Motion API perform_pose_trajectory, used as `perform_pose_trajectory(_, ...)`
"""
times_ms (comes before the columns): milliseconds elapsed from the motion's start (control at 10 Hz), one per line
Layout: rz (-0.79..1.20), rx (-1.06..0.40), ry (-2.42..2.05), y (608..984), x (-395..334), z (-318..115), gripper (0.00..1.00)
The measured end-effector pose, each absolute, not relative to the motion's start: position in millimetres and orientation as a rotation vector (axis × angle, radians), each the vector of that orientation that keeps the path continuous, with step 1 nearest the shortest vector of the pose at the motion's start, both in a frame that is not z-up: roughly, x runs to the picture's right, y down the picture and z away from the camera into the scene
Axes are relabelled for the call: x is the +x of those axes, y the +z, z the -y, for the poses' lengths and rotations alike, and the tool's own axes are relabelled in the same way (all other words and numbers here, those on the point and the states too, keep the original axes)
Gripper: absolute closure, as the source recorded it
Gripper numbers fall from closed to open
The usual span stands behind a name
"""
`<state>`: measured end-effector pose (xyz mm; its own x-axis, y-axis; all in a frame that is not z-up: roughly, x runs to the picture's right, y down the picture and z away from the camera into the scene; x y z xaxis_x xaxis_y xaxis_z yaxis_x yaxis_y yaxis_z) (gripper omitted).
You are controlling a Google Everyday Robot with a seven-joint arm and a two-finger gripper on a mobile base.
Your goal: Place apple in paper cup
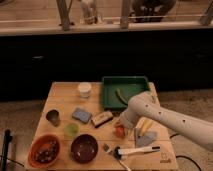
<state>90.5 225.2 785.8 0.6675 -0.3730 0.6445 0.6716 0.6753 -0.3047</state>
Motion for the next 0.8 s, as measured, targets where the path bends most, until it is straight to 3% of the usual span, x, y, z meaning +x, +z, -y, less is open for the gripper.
perform_pose_trajectory(800, 0.584, -0.500, -0.692, 750.4, 87.2, -185.0, 1.00)
